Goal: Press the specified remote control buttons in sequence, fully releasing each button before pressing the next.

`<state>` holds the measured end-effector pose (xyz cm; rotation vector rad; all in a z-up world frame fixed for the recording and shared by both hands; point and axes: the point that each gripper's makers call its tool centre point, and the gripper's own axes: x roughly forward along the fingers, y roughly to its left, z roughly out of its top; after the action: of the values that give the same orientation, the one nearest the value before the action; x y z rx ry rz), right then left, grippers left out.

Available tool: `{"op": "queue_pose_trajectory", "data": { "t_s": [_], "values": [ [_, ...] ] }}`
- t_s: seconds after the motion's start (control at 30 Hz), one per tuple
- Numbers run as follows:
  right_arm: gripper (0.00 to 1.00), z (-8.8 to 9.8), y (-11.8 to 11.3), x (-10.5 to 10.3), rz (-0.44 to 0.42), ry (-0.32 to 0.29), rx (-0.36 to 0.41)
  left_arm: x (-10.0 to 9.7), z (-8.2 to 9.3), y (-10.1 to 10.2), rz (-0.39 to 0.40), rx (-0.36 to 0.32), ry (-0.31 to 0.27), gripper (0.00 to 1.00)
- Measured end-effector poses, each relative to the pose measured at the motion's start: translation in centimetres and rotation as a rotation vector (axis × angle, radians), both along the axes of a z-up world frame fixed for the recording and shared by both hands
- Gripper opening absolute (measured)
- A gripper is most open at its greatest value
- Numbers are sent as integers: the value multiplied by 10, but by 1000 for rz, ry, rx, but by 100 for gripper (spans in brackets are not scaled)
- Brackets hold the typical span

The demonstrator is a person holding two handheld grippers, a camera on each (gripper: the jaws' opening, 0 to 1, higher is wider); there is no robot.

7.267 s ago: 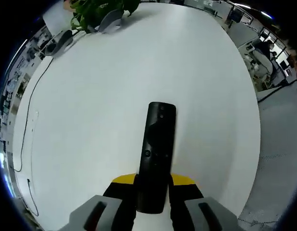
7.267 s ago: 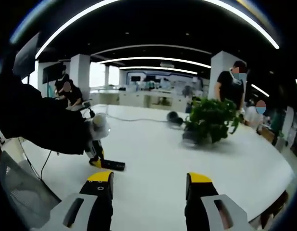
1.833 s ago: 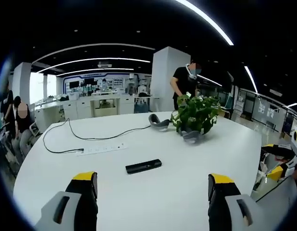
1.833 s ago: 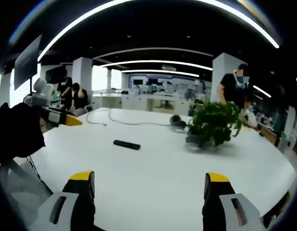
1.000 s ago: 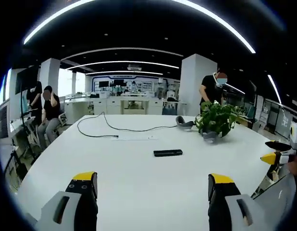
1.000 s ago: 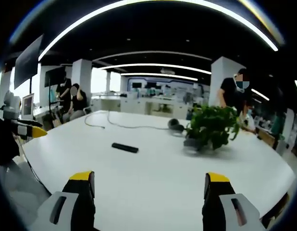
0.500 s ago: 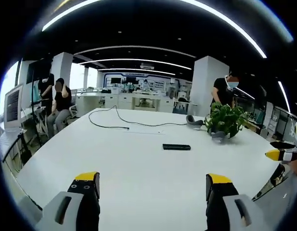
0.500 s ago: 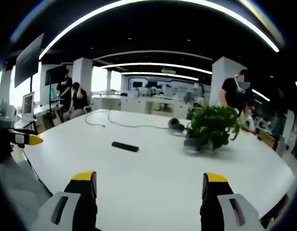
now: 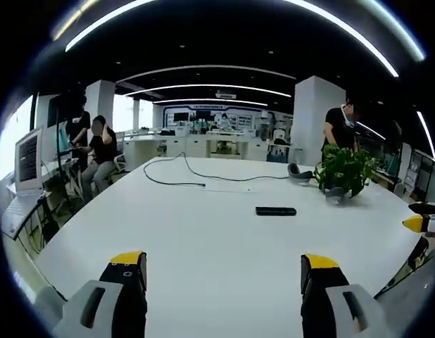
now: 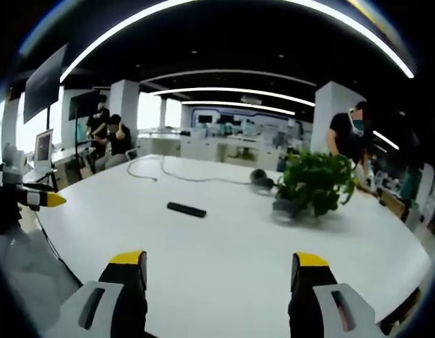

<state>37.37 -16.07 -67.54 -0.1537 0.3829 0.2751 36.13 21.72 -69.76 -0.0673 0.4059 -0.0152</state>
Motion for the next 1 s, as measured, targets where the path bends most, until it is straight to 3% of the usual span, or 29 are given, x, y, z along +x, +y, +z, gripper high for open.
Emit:
{"op": "queue_pose_trajectory", "data": {
  "t_s": [1.0],
  "values": [
    [78, 3, 7, -3, 40, -11, 14, -3, -2, -1, -12, 65, 15, 93]
  ]
}}
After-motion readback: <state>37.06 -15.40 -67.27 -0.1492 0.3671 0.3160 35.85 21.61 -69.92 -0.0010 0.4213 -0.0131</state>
